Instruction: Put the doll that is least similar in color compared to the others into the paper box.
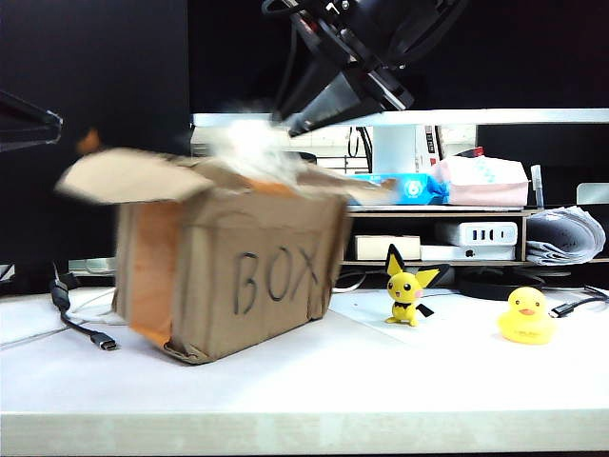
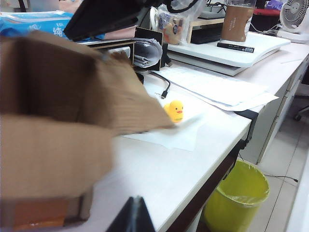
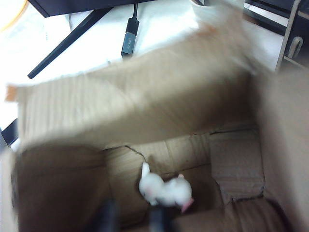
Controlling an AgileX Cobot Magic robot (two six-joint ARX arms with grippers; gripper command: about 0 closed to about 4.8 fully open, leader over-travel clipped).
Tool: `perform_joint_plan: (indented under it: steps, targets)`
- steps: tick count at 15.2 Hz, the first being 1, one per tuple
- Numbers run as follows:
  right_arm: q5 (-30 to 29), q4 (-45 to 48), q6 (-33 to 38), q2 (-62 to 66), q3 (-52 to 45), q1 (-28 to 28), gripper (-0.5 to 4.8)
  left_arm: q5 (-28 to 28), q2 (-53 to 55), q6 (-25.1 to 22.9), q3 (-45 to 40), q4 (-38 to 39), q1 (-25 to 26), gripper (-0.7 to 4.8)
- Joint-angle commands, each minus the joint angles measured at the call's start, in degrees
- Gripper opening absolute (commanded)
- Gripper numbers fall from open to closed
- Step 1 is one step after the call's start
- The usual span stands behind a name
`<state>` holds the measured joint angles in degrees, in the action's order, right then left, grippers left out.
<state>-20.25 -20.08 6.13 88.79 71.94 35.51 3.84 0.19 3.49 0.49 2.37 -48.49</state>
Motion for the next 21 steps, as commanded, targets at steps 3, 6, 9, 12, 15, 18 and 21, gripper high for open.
perform_joint_plan:
  steps: [3,6,9,12,15,18,21]
  targets:
    - [3.7,-0.3,-3.1,-3.5,0.3,0.0,-0.06,0.0,0.0,0.0,0.0,-0.7,0.0,-0.05]
    - [13.9,-7.2,-8.1,-9.2,0.3,-0.1,-0.06,0.0,0.0,0.0,0.0,-0.7,0.0,-0.05]
    - [18.1,-7.1,-9.6,-16.0,-4.1,0.0,-0.06,0.0,0.0,0.0,0.0,-0.7,0.0,-0.05]
    - [23.1,0.8,-9.1,-25.8,-17.1,0.0,-0.06,0.0,0.0,0.0,0.0,-0.7,0.3,-0.05]
    - [25.6,7.4,-7.2,-36.0,-27.2,0.0,-0.06,0.0,0.0,0.0,0.1,-0.7,7.3,-0.06]
    - [31.1,13.9,-7.2,-45.1,-32.9,0.0,-0.06,-0.1,0.0,0.0,0.0,-0.7,22.2,-0.05]
    - [33.7,16.6,-7.2,-50.5,-35.6,-0.1,-0.06,-0.2,0.0,0.0,0.0,-0.7,32.7,-0.05]
